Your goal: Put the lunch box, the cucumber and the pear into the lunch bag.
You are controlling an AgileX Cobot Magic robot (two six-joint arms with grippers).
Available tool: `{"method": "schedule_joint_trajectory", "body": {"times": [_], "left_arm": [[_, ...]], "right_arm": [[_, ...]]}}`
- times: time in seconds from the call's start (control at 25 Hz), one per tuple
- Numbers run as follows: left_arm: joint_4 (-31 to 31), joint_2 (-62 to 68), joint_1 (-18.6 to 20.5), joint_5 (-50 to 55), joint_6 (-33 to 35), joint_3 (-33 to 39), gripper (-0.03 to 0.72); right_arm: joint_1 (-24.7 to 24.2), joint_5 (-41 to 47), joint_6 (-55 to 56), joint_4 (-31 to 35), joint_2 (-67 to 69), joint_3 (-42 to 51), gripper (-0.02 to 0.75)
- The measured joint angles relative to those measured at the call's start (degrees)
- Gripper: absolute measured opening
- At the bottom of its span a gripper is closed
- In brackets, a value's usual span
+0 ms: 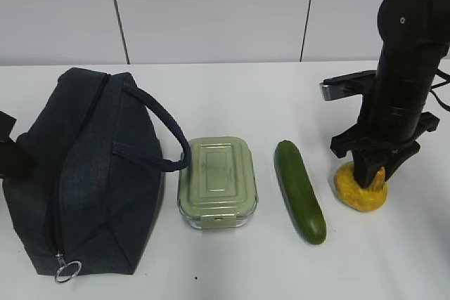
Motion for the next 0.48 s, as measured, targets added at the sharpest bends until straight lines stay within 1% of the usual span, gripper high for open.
{"method": "schedule_joint_trajectory", "body": {"times": [0.08,0.24,0.48], "left_arm": [[-1.31,0.0,0.0,0.05,0.05,0.0,-0.01],[-4.41,0.0,0.0,0.05,0.36,0.0,-0.012],[-14.09,0.0,0.0,-0.05,5.31,0.0,-0.012]], "right_arm": [[0.0,0.0,0.0,0.0,0.0,0.0,0.269],[0.0,0.0,0.0,0.0,0.0,-0.12,0.269],[0.0,0.16,0.0,0.0,0.0,-0.12,0.269]]}}
